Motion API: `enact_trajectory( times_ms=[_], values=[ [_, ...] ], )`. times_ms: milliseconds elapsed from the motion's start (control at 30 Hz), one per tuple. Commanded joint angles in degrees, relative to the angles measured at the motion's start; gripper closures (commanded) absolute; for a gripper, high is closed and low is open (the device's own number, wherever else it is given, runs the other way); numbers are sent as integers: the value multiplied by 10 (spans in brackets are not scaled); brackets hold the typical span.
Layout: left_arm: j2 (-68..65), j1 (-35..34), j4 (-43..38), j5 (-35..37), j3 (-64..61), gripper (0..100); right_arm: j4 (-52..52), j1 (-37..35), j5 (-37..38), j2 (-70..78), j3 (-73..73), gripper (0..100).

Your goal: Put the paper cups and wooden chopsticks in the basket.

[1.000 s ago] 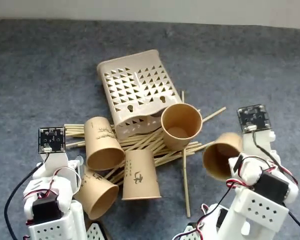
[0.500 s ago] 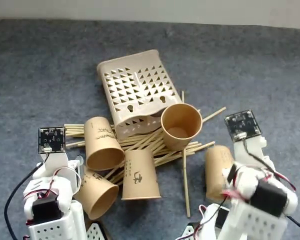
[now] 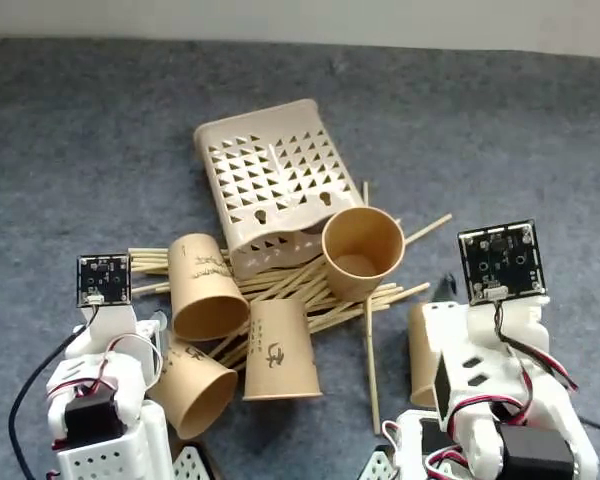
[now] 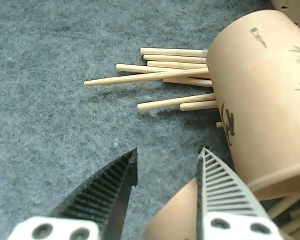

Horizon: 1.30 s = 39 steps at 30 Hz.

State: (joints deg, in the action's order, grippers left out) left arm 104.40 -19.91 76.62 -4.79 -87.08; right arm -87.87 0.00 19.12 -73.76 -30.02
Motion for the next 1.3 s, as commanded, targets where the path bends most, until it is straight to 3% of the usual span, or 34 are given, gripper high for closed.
enact_trajectory(
  times_ms=[0, 167, 533, 800, 933, 1067, 1267],
  values=[
    [2, -8, -11, 4, 2, 801, 76, -73, -47, -1, -22, 862],
    [2, -8, -11, 4, 1, 801, 141, -130, -58, -1, -78, 959],
    [2, -8, -11, 4, 1, 801, 305, -154, -54, 0, -276, 961],
    [2, -8, -11, 4, 1, 802, 305, -87, -13, 0, -331, 963],
    [2, -8, -11, 4, 1, 803, 303, -16, -5, -2, -361, 964],
    [2, -10, -11, 4, 1, 803, 247, 43, -4, -6, -357, 964],
    [2, -10, -11, 4, 1, 803, 150, 73, 32, -7, -275, 964]
  ],
)
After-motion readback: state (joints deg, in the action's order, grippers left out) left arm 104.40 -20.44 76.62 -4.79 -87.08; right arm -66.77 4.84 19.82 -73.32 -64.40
